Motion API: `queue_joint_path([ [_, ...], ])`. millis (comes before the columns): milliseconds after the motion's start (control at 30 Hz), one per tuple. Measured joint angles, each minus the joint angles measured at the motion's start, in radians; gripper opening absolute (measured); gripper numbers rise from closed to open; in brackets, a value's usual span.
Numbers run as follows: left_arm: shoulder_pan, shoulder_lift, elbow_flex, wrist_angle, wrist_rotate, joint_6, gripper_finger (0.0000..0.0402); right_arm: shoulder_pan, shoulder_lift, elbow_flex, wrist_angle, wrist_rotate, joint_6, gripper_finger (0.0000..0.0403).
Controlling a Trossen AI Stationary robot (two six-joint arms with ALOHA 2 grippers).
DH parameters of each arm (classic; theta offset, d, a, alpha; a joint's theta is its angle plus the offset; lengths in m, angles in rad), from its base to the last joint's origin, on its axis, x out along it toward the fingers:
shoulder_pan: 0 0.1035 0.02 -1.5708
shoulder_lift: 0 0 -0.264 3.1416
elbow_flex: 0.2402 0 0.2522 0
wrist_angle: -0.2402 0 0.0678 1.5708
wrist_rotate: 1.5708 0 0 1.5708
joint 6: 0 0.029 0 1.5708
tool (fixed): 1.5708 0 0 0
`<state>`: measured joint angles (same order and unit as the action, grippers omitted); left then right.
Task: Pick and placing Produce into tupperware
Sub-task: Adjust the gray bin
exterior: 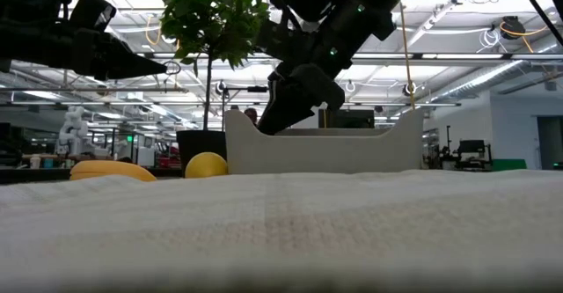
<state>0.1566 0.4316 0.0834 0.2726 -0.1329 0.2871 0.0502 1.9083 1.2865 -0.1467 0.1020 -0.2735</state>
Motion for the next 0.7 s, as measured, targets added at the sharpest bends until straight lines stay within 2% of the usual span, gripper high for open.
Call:
queue_joint_path([
  [300, 0.000, 0.000, 0.000, 0.000, 0.000, 0.000, 0.0026, 0.025, -0.007, 0.000, -0.012, 0.002, -0.020, 0.0000],
  [500, 0.000, 0.000, 0.000, -0.002, 0.000, 0.006, 0.0026, 0.040, -0.056, 0.000, -0.051, 0.013, -0.043, 0.0000],
  [600, 0.000, 0.000, 0.000, -0.003, 0.000, 0.006, 0.0026, 0.041, -0.082, 0.000, -0.047, 0.096, -0.040, 0.0000],
  [700, 0.000, 0.000, 0.000, -0.008, 0.000, 0.006, 0.0026, 0.029, -0.086, 0.001, -0.032, 0.133, -0.050, 0.0000],
])
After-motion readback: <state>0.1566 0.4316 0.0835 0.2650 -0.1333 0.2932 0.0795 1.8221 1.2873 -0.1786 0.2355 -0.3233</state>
